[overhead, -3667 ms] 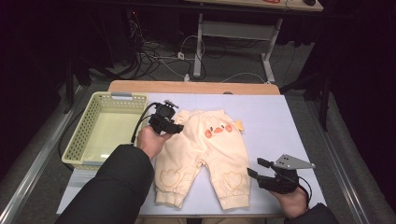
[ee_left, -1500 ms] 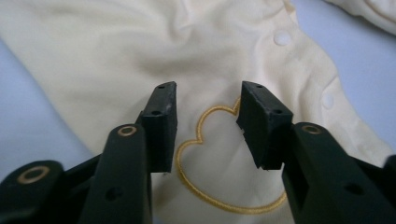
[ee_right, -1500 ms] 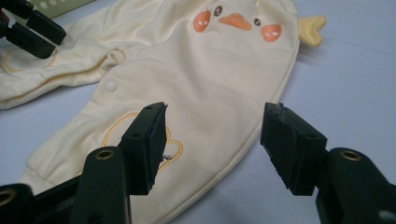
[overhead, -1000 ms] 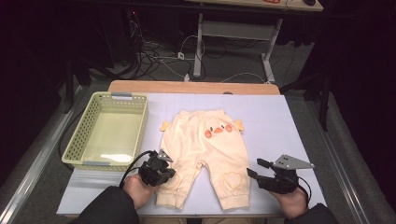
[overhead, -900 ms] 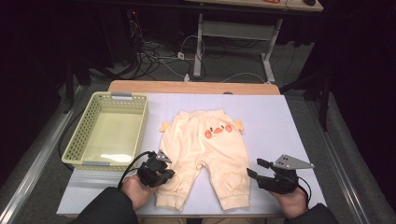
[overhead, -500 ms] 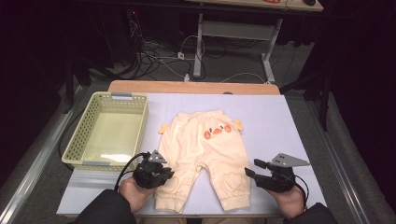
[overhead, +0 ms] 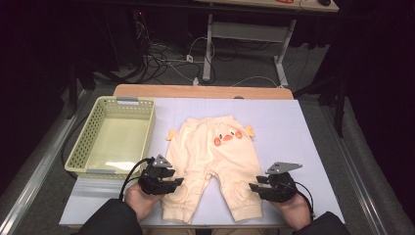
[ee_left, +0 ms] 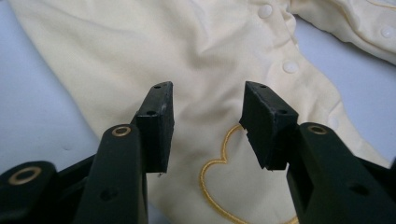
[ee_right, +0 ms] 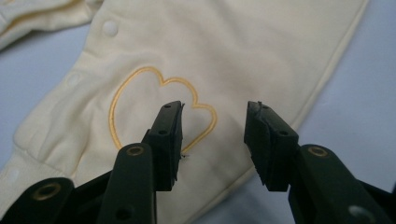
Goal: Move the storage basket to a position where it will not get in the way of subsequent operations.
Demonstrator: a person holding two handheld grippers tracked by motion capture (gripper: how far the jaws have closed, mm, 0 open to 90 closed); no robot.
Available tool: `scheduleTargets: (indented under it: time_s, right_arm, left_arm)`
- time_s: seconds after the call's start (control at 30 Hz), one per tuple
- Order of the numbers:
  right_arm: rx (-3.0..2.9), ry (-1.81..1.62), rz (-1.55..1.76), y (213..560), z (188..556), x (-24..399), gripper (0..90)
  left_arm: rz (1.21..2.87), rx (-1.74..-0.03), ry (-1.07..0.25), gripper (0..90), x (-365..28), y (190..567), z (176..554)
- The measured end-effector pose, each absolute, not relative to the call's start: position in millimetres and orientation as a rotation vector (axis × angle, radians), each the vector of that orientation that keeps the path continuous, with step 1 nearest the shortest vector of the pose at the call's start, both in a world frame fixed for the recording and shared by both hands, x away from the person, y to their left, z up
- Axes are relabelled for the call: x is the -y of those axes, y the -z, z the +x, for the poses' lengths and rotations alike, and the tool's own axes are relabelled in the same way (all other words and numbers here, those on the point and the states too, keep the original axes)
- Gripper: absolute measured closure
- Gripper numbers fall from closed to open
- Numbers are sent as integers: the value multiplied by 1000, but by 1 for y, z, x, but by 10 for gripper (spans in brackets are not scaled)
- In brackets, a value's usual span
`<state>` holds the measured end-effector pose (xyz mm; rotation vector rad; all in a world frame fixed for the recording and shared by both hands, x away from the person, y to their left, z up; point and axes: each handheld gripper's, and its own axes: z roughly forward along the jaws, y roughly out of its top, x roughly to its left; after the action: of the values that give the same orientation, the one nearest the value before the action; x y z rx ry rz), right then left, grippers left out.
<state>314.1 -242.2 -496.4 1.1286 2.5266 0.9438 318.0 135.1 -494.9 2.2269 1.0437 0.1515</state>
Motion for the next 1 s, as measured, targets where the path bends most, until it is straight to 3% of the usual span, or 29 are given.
scheduleTargets:
  time_s: [0.2,0.33,0.6,0.7,0.8,0.9,1.0]
  right_arm:
    - [-2605,-872,1044,497,312,235,863]
    - [-2621,-834,1023,493,309,234,888]
    - [-2619,-842,1029,490,298,244,888]
    - [-2628,-851,1029,494,301,243,831]
    - [-2586,-915,1056,492,301,246,726]
    - [-2525,-993,1064,488,299,248,682]
    - [-2474,-1050,1051,486,298,249,627]
  left_arm:
    - [2232,-1062,-137,518,-135,499,321]
    - [2236,-1067,-130,517,-134,502,322]
    - [2247,-1059,-128,517,-133,504,322]
    - [2260,-1042,-121,527,-130,505,322]
    - [2285,-1009,-132,663,-127,506,319]
    - [2296,-1005,-102,795,-127,505,320]
    - [2312,-1010,-93,845,-126,504,320]
